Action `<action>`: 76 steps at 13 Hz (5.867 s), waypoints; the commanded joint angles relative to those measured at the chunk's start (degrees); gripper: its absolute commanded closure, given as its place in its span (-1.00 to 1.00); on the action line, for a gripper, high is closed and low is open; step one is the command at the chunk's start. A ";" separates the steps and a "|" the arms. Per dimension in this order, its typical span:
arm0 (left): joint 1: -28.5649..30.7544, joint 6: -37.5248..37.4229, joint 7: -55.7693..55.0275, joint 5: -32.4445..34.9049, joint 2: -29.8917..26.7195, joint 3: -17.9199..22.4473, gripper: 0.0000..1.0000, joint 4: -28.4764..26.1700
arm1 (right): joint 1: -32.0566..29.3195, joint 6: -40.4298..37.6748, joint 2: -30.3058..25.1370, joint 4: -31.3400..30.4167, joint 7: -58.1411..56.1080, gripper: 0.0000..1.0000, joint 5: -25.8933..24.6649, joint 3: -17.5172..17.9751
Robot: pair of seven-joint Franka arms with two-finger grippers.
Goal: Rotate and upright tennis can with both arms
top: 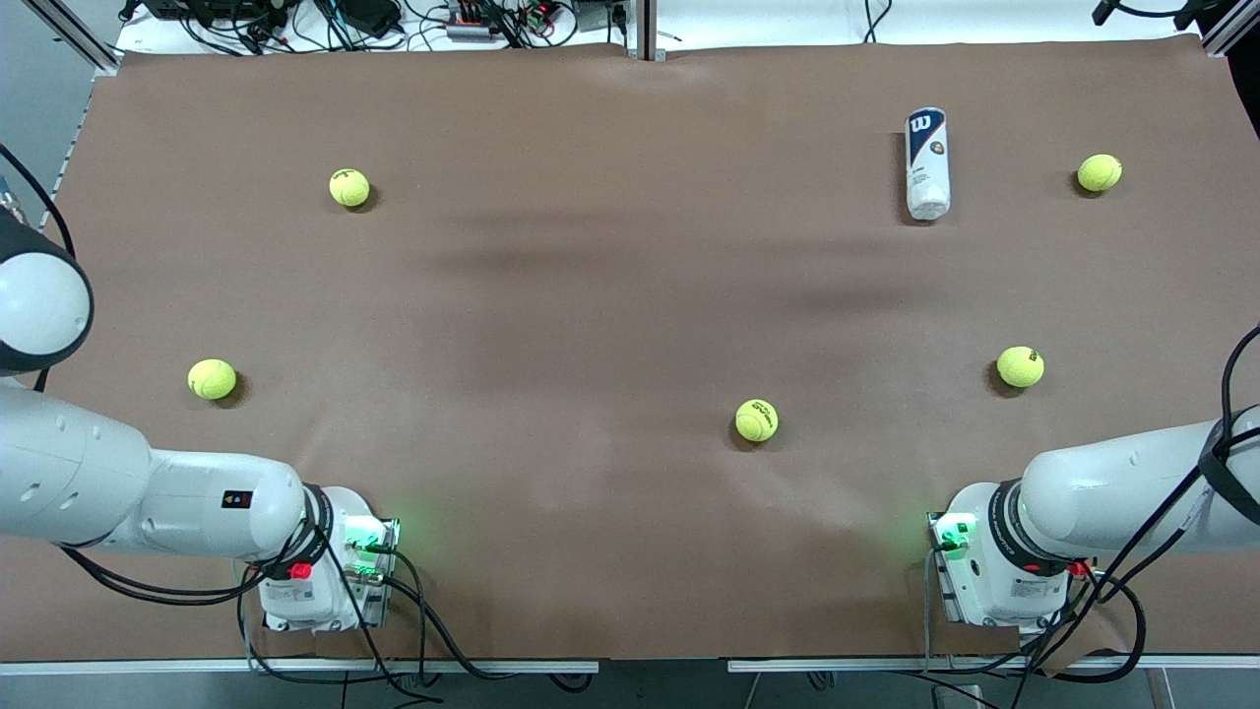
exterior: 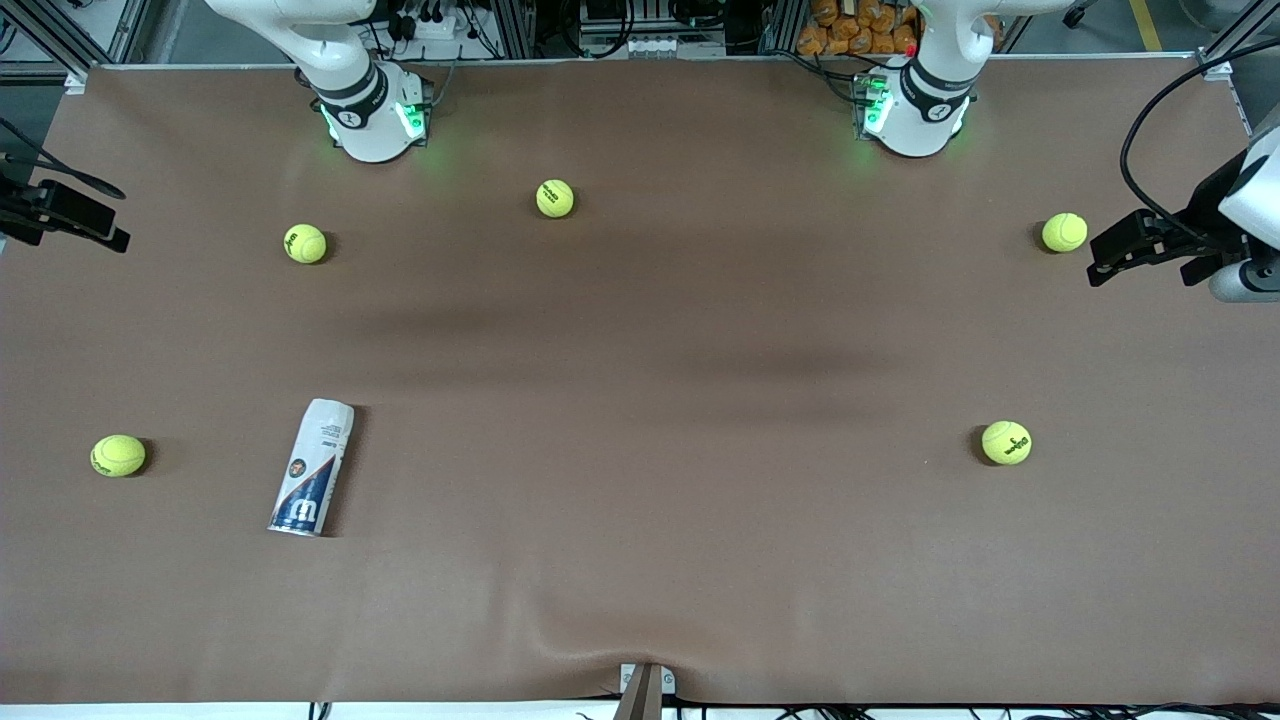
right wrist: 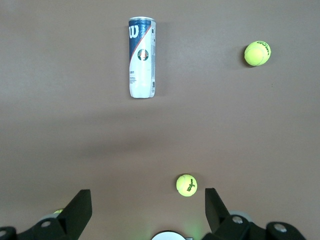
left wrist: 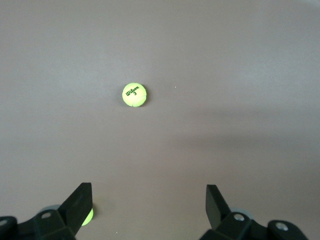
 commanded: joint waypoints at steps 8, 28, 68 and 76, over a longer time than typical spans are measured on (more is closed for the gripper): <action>-0.13 -0.53 -0.52 -0.17 -0.37 0.62 -1.00 0.34 | 0.46 0.19 0.34 0.90 0.56 -1.00 -0.60 0.60; 0.40 -0.97 0.10 0.36 0.24 0.27 -1.00 -0.18 | 0.29 0.98 0.43 1.25 0.47 -1.00 -0.25 0.43; 2.33 -0.62 0.28 0.27 1.21 0.10 -1.00 -0.54 | 2.14 39.91 45.25 -0.69 -3.84 -0.23 5.46 0.43; 2.42 -0.80 0.54 0.27 0.77 -0.87 -1.00 -0.18 | 2.57 36.77 40.78 4.39 -8.57 0.03 5.11 0.78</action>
